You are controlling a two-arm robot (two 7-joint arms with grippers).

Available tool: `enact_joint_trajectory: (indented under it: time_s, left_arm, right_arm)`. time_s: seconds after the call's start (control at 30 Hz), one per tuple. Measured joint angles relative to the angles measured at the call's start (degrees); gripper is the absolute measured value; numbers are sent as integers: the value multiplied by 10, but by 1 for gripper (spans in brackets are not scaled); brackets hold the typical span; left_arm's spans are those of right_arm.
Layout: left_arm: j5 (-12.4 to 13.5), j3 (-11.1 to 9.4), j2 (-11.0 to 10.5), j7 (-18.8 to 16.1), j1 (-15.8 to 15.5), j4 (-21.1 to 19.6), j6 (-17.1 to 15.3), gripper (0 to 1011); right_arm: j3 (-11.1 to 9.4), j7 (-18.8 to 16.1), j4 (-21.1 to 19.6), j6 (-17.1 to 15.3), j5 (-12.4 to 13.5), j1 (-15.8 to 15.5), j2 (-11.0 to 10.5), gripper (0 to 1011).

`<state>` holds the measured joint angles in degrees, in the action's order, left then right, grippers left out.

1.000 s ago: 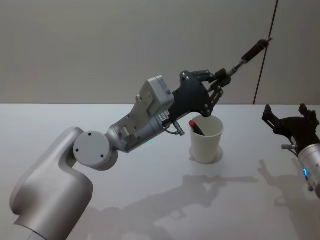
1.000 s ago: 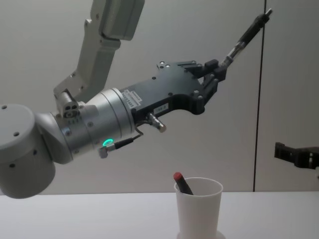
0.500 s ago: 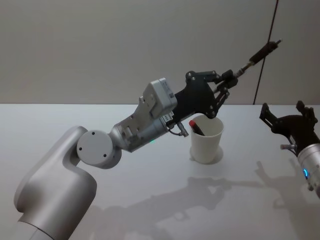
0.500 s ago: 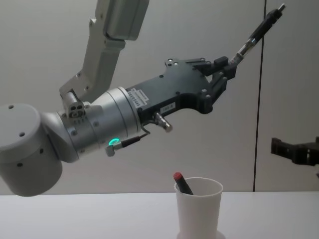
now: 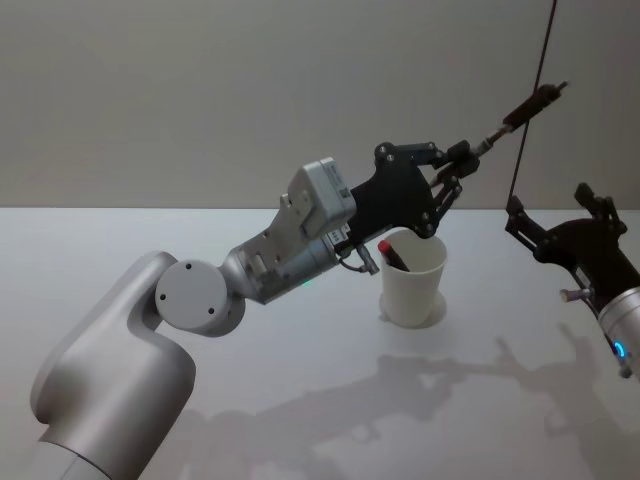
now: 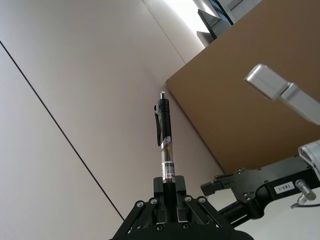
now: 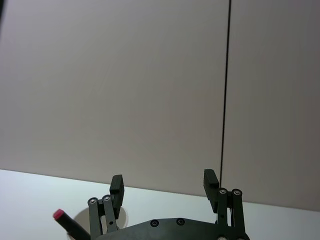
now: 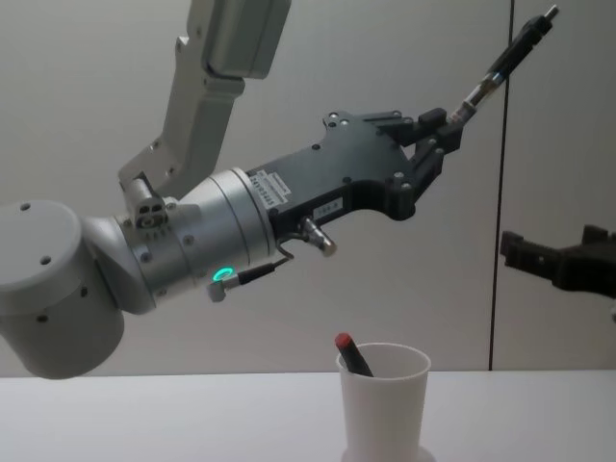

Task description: Place the pen into the pen holder.

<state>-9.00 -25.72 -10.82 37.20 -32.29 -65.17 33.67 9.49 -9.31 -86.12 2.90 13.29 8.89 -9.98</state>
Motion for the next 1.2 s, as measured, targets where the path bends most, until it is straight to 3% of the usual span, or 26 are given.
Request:
enact_joint_trajectory:
  time_s: [0.47, 0.67, 1.2]
  left_arm:
    - [-1, 0, 1, 2, -1, 1, 2, 137]
    - [-1, 0, 1, 2, -1, 1, 2, 137]
    - [-1, 0, 1, 3, -1, 1, 3, 136]
  right_arm:
    - [-14, -100, -21, 38, 51, -12, -24, 1001]
    - [-22, -149, -27, 48, 89, -14, -36, 1001]
    - [-41, -242, -42, 46, 188, -15, -61, 1001]
